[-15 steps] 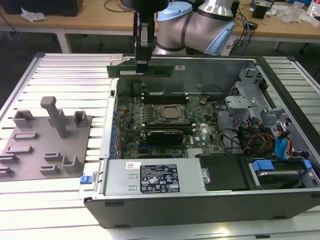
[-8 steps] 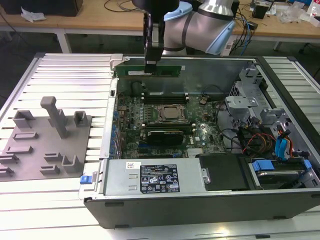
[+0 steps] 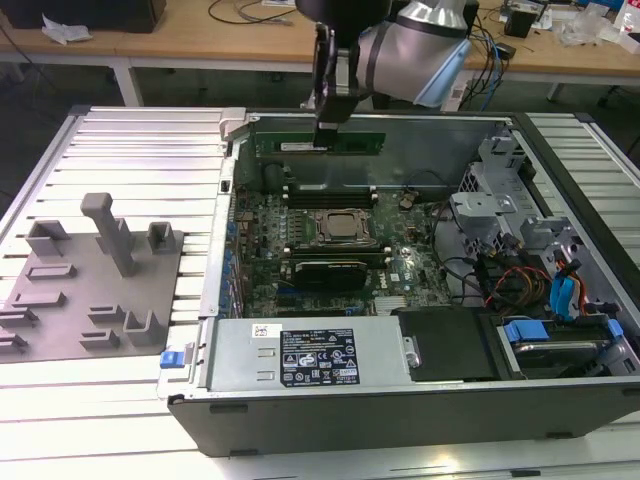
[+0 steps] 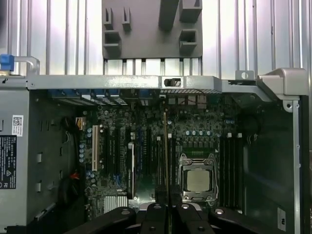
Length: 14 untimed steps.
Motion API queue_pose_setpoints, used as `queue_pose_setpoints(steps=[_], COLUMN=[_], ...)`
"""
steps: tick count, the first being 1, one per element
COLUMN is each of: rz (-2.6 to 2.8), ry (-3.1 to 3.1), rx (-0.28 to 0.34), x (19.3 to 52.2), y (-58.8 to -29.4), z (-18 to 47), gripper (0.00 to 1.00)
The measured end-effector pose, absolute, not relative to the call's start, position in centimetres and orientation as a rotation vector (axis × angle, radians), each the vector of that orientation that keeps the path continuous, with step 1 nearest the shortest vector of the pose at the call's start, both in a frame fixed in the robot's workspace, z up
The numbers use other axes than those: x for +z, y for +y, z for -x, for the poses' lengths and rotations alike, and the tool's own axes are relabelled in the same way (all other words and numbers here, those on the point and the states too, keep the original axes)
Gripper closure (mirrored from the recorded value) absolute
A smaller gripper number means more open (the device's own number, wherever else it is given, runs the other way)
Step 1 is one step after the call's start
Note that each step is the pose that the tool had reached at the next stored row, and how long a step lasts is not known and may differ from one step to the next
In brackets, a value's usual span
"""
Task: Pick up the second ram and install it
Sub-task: 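Pick up the second ram and move it above second insertion slot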
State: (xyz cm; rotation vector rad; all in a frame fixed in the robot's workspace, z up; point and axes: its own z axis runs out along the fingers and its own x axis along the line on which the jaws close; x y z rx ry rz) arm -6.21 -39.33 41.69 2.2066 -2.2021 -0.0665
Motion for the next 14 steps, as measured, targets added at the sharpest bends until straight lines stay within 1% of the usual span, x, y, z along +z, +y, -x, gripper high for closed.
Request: queue_pose_setpoints(steps=[10,14], rz=[-2.206,-2.204], ry=[-2.201,-2.201], rx=[-0.068,-0.07], x=[41.5,40.7], y=[-39.1,-39.1], z=[3.2,2.8], gripper=[0.87,0.87])
